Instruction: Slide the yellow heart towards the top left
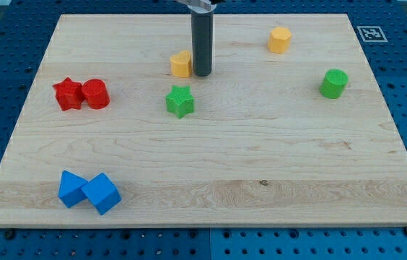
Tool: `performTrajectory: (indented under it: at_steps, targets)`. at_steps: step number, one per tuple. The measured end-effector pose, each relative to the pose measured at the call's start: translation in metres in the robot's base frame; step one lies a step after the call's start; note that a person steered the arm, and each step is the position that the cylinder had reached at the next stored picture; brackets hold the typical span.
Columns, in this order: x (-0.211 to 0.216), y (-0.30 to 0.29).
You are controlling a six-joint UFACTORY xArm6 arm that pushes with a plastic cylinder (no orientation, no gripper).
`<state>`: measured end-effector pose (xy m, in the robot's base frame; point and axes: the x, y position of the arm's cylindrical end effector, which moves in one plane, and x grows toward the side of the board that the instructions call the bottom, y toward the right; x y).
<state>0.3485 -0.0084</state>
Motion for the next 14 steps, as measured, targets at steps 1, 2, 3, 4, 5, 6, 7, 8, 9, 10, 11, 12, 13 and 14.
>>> performTrajectory:
  at_steps: [1,2,3,4,5,6,7,8,9,10,11,12,13,14]
  targets:
    - [-0.033,-0.026]
    - [-0.051,-0.056]
    - [-0.051,-0.032]
    - [-0.048,0.026]
    - [-0.025,0.042]
    - [-0.013,0.025]
    - [-0.007,0.004]
    - [0.002,-0.011]
    - [-0.01,-0.053]
    - [-0.045,-0.108]
    - [-0.062,-0.136]
    - [-0.054,-0.135]
    - [-0.02,-0.133]
    - [-0.015,-0.148]
